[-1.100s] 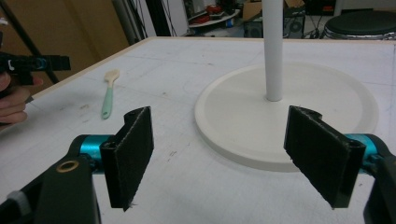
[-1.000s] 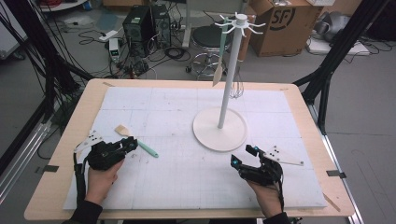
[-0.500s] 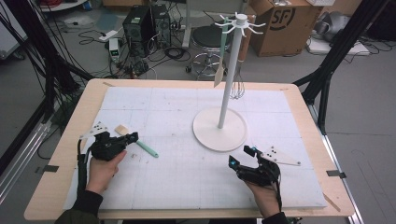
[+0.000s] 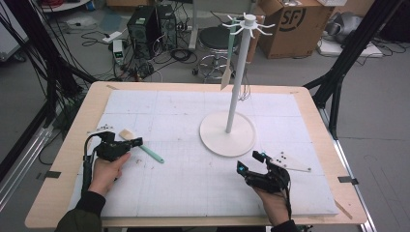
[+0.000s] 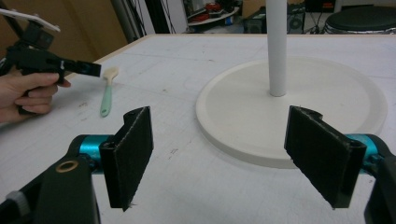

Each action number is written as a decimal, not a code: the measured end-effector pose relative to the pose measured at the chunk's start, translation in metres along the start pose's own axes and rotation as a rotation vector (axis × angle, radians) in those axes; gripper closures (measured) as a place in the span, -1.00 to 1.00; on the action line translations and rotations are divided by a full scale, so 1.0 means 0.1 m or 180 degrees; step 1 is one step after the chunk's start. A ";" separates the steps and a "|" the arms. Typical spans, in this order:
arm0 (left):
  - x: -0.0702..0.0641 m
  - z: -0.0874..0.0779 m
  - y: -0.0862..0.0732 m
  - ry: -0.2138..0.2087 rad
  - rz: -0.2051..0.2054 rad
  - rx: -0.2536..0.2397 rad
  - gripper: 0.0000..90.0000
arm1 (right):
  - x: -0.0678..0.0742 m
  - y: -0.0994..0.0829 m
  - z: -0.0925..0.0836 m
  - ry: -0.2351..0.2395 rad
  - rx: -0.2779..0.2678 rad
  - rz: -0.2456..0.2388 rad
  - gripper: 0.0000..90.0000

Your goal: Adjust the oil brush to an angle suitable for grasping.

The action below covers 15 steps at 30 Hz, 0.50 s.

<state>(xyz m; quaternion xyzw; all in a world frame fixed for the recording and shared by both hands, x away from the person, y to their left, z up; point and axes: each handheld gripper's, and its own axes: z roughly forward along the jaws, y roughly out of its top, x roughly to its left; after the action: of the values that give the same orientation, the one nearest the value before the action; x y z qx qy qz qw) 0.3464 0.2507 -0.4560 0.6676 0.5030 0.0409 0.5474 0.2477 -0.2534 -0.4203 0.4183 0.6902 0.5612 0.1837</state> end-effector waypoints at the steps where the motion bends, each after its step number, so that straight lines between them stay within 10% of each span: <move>1: 0.01 -0.01 0.02 -0.0008 -0.0003 -0.0007 1.00 | 0.00 0.00 0.00 -0.0003 0.0012 0.0008 -0.48; 15: 0.11 0.09 0.11 0.0133 -0.0026 0.0188 1.00 | -0.02 -0.02 -0.01 -0.0030 0.0003 0.0046 -0.47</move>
<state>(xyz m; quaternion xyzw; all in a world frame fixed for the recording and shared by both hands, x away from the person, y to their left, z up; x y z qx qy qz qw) 0.3643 0.2537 -0.4566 0.6805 0.5179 0.0377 0.5170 0.2474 -0.2557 -0.4218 0.4260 0.6865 0.5603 0.1827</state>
